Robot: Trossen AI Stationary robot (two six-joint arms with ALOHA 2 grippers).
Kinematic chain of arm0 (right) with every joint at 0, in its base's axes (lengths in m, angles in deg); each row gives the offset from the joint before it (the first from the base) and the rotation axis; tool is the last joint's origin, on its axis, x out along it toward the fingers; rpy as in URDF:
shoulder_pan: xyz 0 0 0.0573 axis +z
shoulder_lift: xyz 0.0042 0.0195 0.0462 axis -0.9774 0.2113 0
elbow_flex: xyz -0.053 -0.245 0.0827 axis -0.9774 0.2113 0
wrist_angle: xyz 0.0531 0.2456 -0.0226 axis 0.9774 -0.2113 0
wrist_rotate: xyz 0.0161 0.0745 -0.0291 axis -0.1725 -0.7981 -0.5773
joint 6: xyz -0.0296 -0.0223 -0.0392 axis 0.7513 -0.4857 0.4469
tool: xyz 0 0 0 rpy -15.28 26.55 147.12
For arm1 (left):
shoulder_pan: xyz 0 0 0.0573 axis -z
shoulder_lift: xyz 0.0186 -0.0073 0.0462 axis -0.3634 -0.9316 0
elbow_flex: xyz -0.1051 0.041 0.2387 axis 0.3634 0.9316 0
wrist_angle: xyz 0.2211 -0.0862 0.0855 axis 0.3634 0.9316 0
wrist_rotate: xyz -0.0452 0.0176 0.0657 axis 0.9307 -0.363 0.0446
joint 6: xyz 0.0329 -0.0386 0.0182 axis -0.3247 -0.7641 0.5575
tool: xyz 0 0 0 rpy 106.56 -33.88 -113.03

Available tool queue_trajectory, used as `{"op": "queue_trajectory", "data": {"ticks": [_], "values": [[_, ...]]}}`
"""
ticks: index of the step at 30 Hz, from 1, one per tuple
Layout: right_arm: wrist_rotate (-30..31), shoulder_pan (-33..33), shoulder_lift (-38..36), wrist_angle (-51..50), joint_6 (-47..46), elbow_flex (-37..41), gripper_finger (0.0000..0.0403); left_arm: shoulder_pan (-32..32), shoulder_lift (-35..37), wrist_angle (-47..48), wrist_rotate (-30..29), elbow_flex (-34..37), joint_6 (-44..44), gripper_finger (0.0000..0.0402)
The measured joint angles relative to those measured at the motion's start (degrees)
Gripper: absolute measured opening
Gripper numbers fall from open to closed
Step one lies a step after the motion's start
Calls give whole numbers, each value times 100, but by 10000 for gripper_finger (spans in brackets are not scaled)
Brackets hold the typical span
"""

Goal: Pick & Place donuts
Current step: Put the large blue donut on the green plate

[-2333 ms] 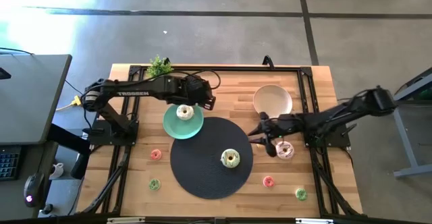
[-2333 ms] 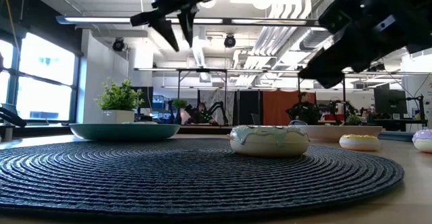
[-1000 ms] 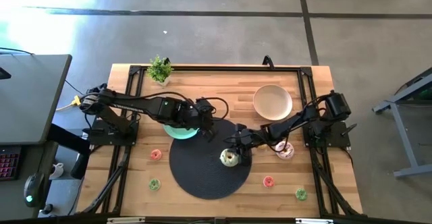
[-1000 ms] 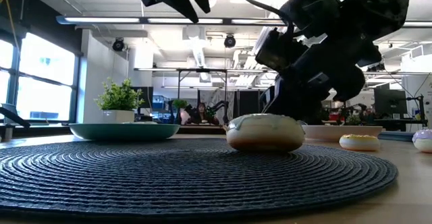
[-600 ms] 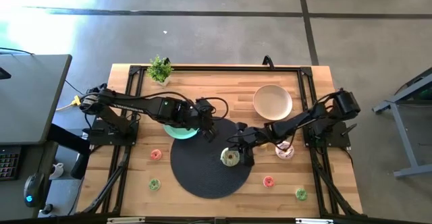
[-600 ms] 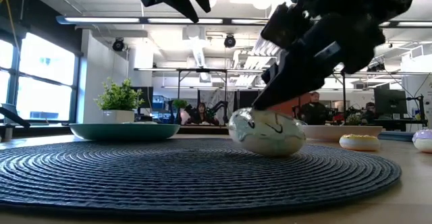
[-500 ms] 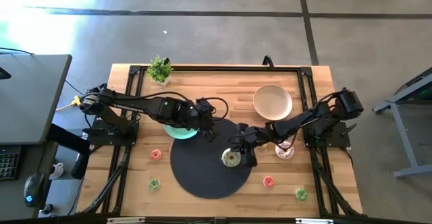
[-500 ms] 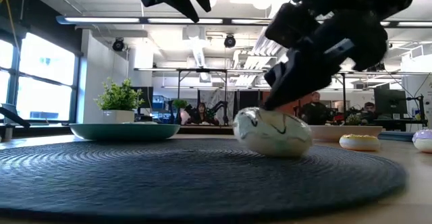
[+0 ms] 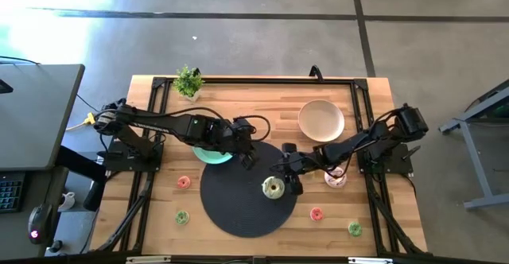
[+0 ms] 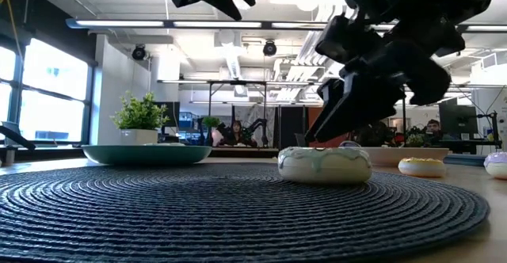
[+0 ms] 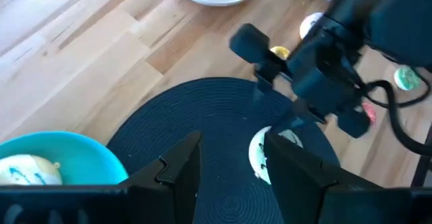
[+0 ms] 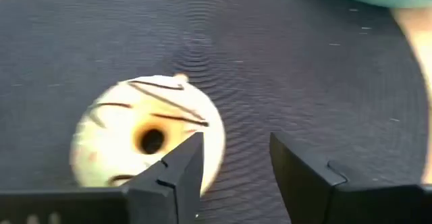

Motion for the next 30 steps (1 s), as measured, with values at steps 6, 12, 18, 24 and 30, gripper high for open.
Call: {"op": "queue_trajectory", "data": {"ticks": [6, 12, 18, 24, 30], "values": [[-563, -8, 0, -46, -349, 0, 185, 0, 0, -219, 2, 2, 120, 159], [-425, 101, 210, 110, -444, -4, 180, -2, 0, -220, -1, 2, 127, 159], [-43, 81, 578, 484, -645, -20, 163, 0, 0, -217, 17, 2, 195, 159], [-98, 81, 592, 608, -510, -20, 92, -2, 0, -209, 162, 2, 280, 159], [-165, -39, 594, 936, -304, -261, 15, 0, 240, -235, 295, 7, 662, 159]]}}
